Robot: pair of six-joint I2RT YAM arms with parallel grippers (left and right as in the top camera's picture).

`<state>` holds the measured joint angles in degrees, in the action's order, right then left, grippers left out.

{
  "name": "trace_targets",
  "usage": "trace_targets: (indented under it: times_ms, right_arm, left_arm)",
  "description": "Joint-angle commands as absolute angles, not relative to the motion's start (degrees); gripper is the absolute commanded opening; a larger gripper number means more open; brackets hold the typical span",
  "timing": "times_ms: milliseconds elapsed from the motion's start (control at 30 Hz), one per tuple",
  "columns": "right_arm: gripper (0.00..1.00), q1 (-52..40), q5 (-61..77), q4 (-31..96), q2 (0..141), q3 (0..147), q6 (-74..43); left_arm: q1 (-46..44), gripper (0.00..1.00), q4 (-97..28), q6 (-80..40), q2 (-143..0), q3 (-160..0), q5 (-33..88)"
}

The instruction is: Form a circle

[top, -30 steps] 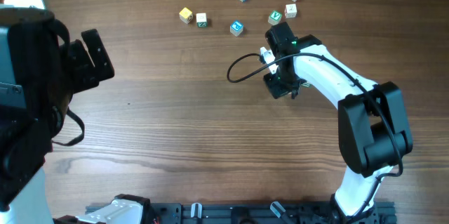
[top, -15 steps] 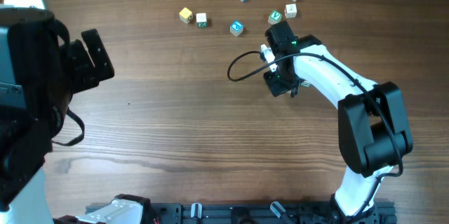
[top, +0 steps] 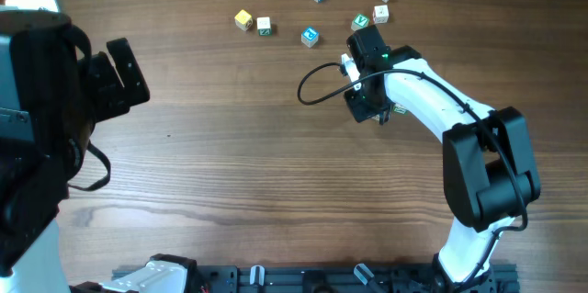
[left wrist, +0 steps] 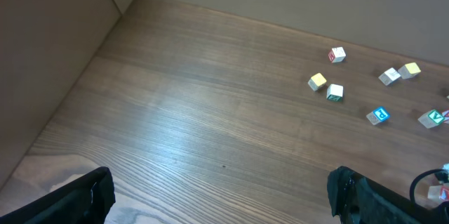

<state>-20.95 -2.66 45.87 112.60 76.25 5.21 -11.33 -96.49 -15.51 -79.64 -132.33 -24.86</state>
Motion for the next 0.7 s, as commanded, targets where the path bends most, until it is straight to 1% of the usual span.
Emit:
trace_targets:
  times_ms: [0, 100, 167, 267, 333, 500, 667]
  right_arm:
    - [0.05, -21.0, -3.5, 45.1, 112.5, 76.1, 3.8]
    - [0.04, -21.0, -3.4, 44.6, 112.5, 76.1, 3.0]
    - [0.05, -21.0, -2.1, 46.7, 112.5, 76.1, 3.7]
    - [0.04, -21.0, 4.6, 49.5, 112.5, 76.1, 6.4]
    - [0.05, -21.0, 6.4, 50.9, 112.5, 76.1, 7.7]
    - [0.05, -21.0, -0.2, 49.9, 112.5, 76.1, 7.3]
    - [0.05, -21.0, -2.2, 48.0, 112.5, 76.1, 6.5]
  left_arm:
    - [-11.1, 1.0, -96.5, -15.4, -79.7, -132.3, -25.6]
    - [-11.1, 1.0, -96.5, -15.4, -79.7, -132.3, -25.6]
    - [-11.1, 1.0, -96.5, -15.4, -79.7, -132.3, -25.6]
    - [-11.1, 1.0, -96.5, -15.4, -79.7, -132.3, -25.6]
    - [-11.1, 1.0, -96.5, -15.4, -79.7, -132.3, -25.6]
    - [-11.1, 1.0, -96.5, -15.4, -79.7, -132.3, -25.6]
    - [-11.1, 1.0, -96.5, -15.4, -79.7, -132.3, -25.6]
